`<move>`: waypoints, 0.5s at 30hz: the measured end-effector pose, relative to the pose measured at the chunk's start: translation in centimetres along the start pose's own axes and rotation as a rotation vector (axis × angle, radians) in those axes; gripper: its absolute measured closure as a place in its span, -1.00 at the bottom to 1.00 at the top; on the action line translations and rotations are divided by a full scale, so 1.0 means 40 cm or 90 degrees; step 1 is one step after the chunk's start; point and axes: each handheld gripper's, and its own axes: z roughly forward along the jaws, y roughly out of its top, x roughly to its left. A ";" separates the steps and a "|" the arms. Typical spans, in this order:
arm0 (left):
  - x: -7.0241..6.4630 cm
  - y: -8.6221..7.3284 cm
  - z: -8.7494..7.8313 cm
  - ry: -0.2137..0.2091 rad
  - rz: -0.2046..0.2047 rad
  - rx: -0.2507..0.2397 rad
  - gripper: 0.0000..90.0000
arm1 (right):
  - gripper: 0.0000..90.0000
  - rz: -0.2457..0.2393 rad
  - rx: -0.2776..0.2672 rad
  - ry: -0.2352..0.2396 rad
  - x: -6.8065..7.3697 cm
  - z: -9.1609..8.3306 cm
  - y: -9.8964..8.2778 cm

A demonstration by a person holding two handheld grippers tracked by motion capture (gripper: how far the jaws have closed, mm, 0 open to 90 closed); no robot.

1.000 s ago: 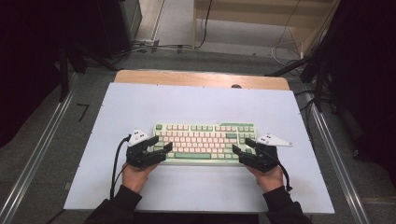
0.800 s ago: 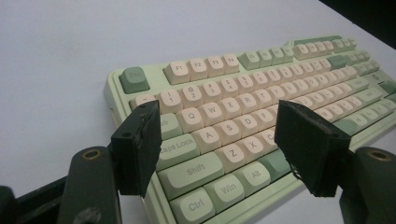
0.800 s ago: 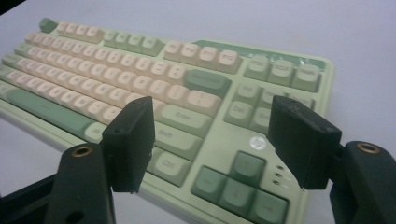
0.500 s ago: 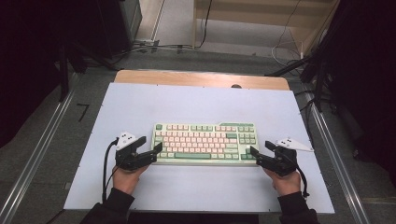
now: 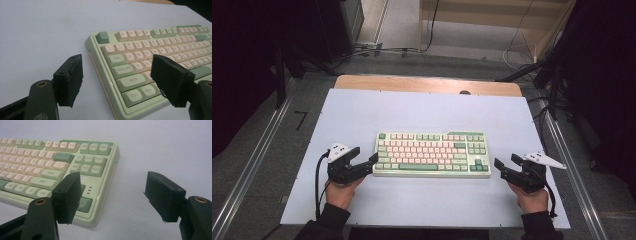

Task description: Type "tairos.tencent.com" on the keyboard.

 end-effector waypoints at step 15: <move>0.044 -0.012 -0.012 0.022 -0.046 -0.007 -0.42 | -0.40 0.020 0.005 -0.041 -0.045 -0.027 -0.015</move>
